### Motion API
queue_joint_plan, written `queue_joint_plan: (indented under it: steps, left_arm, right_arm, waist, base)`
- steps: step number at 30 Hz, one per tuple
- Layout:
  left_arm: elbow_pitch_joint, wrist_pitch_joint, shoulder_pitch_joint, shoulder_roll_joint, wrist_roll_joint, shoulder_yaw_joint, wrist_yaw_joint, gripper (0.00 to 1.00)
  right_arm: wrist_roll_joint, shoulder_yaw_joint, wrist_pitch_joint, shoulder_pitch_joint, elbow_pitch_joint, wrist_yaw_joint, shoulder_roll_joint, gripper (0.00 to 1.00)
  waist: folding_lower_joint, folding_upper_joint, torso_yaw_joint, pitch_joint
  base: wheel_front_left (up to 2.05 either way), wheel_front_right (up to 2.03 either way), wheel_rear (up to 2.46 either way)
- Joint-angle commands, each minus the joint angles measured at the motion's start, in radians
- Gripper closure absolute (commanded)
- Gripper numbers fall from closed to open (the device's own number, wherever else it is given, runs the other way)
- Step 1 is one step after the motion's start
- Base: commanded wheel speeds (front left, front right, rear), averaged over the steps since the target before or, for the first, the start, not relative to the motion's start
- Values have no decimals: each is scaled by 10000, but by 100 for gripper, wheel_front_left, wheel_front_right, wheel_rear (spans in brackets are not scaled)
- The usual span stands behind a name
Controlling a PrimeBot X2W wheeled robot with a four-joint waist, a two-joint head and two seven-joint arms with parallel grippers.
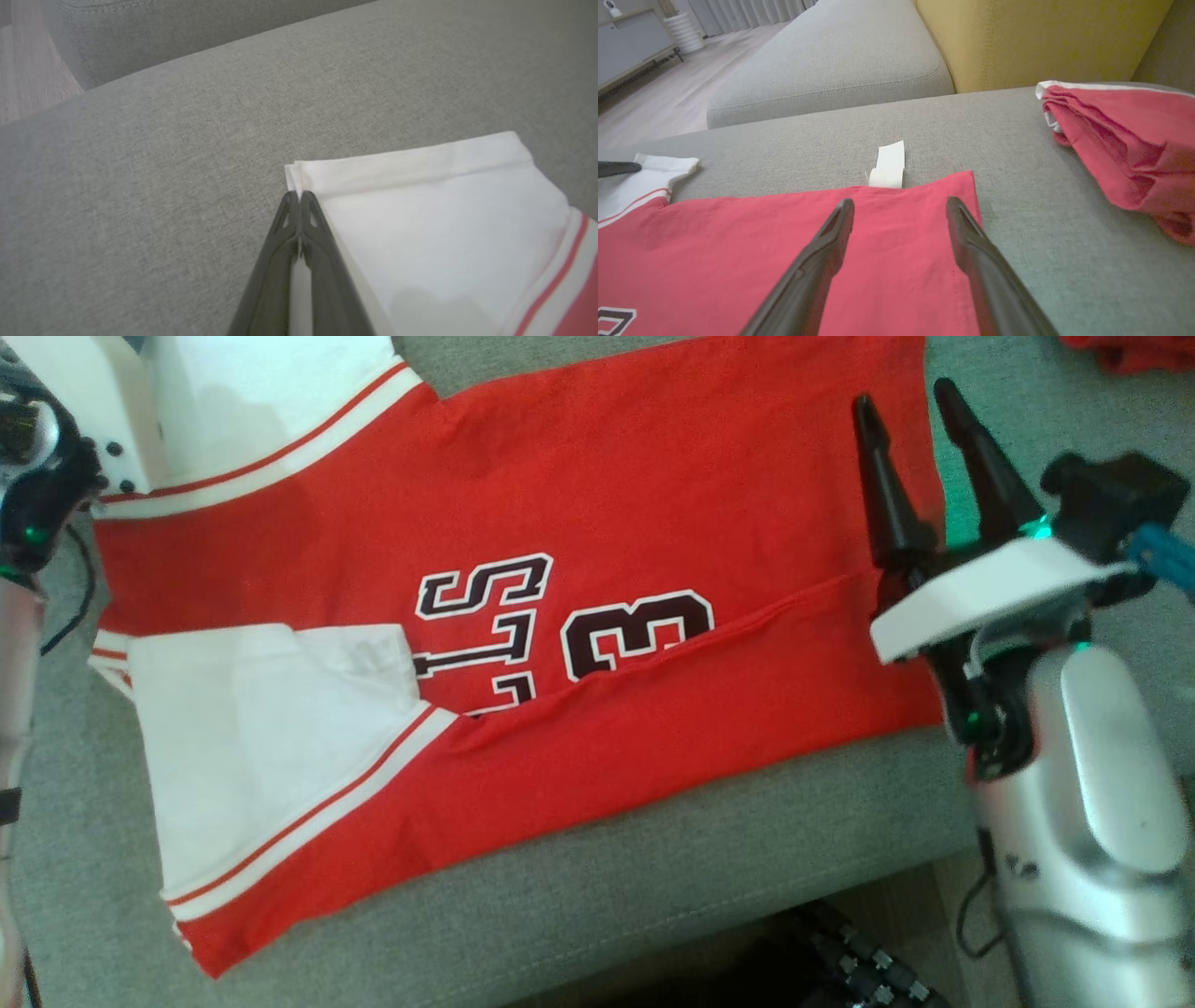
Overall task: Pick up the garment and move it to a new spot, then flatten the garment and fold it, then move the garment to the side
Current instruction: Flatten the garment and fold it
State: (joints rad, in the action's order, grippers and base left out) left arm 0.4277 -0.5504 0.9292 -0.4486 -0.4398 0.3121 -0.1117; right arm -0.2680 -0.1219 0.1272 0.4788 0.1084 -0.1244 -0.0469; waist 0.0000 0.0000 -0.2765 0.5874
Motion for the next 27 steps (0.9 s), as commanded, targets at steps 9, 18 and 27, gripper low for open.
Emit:
queue_joint_plan:
  steps: [9,18,27]
  left_arm:
    - [-246,1228,630,-122,-35,-43,-106,100]
    - [-987,2193,317,168,-266,243,-146,100]
    - [-1818,2390,-101,377,-473,669,-162,100]
  right_arm:
    - [1012,353,1043,1547,776,-63,-812,0]
    - [1275,651,2403,2439,2551,-63,-1699,0]
    - [553,873,3186,3145,4084,-63,-1873,16]
  waist:
    - [0,0,382,-287]
    - [0,0,1110,-649]
    - [0,0,1662,-657]
  base:
    - [0,0,0]
    - [0,0,0]
    - [0,0,0]
